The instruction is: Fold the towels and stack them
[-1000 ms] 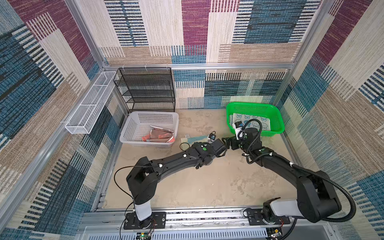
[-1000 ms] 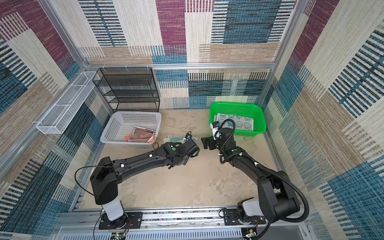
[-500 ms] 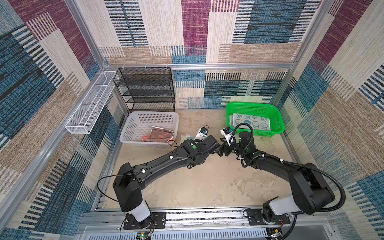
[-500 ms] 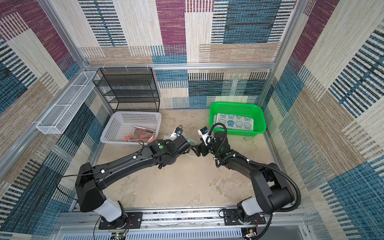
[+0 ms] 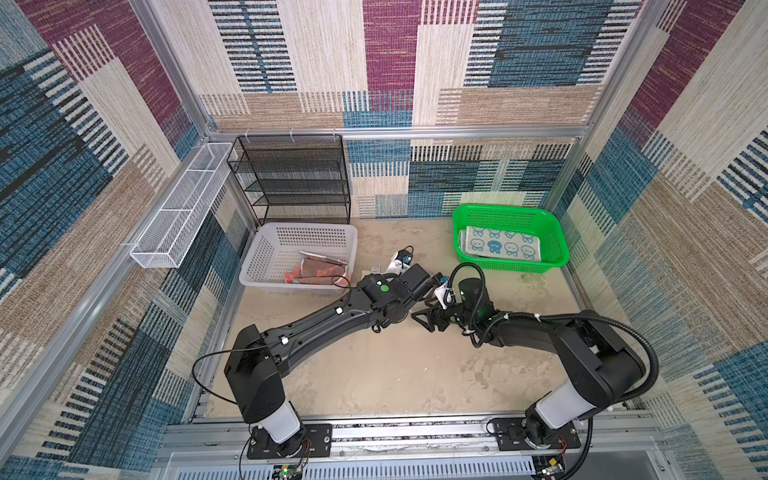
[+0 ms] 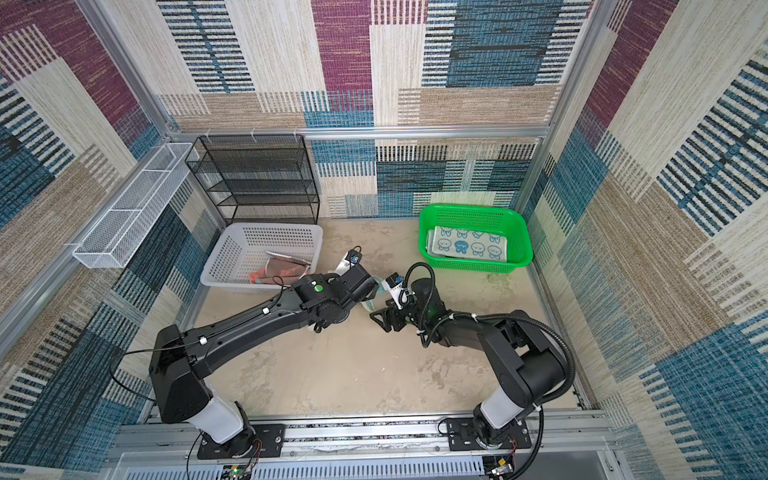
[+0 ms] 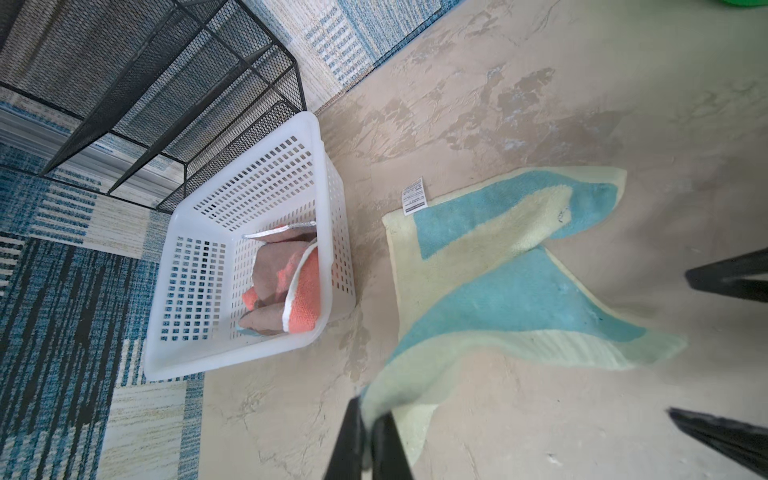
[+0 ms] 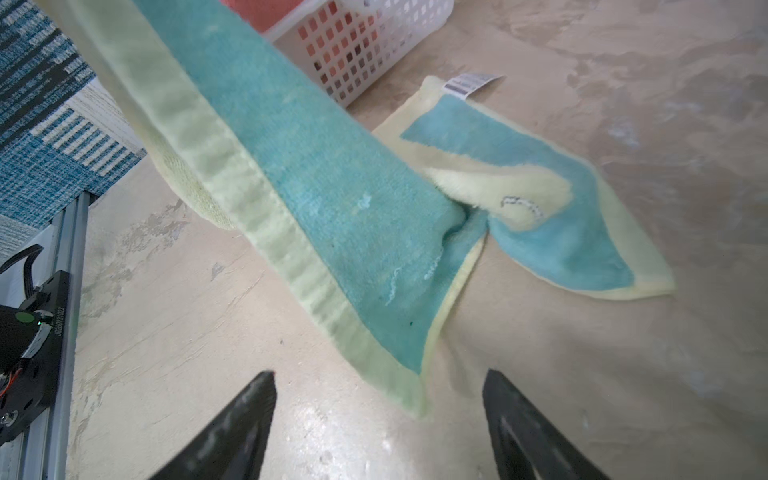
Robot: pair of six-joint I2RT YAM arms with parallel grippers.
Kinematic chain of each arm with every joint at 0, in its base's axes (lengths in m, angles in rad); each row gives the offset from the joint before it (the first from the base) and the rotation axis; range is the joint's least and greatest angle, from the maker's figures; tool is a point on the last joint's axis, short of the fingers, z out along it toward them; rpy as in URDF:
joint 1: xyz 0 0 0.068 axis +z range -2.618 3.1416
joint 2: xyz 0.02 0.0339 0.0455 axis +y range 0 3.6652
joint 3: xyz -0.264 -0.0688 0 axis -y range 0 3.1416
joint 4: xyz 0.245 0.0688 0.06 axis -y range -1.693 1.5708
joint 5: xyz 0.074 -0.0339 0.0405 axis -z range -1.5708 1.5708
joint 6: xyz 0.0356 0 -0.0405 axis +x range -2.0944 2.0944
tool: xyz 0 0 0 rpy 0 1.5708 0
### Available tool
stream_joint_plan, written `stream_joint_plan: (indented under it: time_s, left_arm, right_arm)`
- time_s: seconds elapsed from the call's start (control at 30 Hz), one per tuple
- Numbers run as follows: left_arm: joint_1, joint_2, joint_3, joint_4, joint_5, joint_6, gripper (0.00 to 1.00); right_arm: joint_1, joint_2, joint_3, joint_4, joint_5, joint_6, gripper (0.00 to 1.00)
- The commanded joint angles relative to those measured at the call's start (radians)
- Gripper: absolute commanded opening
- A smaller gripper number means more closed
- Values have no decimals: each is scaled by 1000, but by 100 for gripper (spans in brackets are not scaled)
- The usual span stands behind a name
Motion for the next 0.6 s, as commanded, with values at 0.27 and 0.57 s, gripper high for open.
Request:
stream_joint_plan:
  time_s: [0.27,0.57]
  left_arm:
    - [21,2,20,-7,24,39,0]
    - [48,-22,17,7,51,41,0]
  right_arm:
    - [25,166,92,114,76,114,53]
    - [25,156,139,71,105,54,0]
